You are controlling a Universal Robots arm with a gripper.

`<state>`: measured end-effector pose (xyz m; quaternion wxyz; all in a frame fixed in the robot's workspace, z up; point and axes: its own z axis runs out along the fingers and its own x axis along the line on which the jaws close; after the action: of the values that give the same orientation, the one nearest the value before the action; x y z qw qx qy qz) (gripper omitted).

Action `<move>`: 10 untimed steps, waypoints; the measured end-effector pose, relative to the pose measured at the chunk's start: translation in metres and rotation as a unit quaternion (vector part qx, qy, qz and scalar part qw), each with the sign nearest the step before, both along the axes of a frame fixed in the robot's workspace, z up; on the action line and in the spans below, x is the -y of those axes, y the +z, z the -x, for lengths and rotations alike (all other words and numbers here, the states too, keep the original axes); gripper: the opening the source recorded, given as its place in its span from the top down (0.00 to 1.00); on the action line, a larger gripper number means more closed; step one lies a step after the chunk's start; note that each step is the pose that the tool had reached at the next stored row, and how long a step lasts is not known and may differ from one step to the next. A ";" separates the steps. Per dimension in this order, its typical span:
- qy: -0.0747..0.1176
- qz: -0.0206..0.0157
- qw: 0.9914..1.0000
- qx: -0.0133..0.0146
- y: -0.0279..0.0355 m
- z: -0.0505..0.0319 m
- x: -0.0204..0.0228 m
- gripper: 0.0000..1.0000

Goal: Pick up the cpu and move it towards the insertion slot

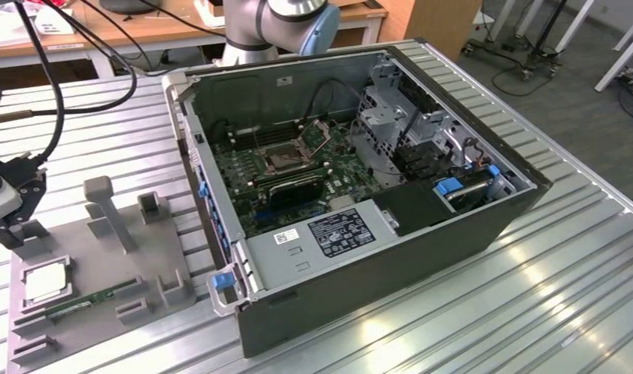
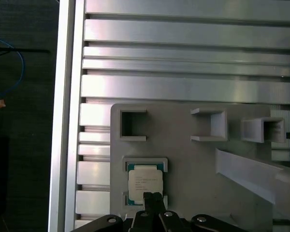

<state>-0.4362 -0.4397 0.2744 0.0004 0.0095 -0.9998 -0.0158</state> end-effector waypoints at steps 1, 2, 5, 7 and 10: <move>0.000 0.000 1.000 0.000 0.0000 0.0000 0.0000 0.89; 0.000 0.000 1.000 0.000 0.0000 0.0000 0.0000 0.89; 0.000 0.000 1.000 0.000 -0.0014 0.0001 0.0001 0.89; 0.000 0.000 1.000 0.000 -0.0025 0.0001 0.0003 0.89; 0.000 0.000 1.000 0.000 -0.0047 0.0000 0.0009 0.89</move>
<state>-0.4362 -0.4406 0.2697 0.0004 0.0095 -0.9998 -0.0158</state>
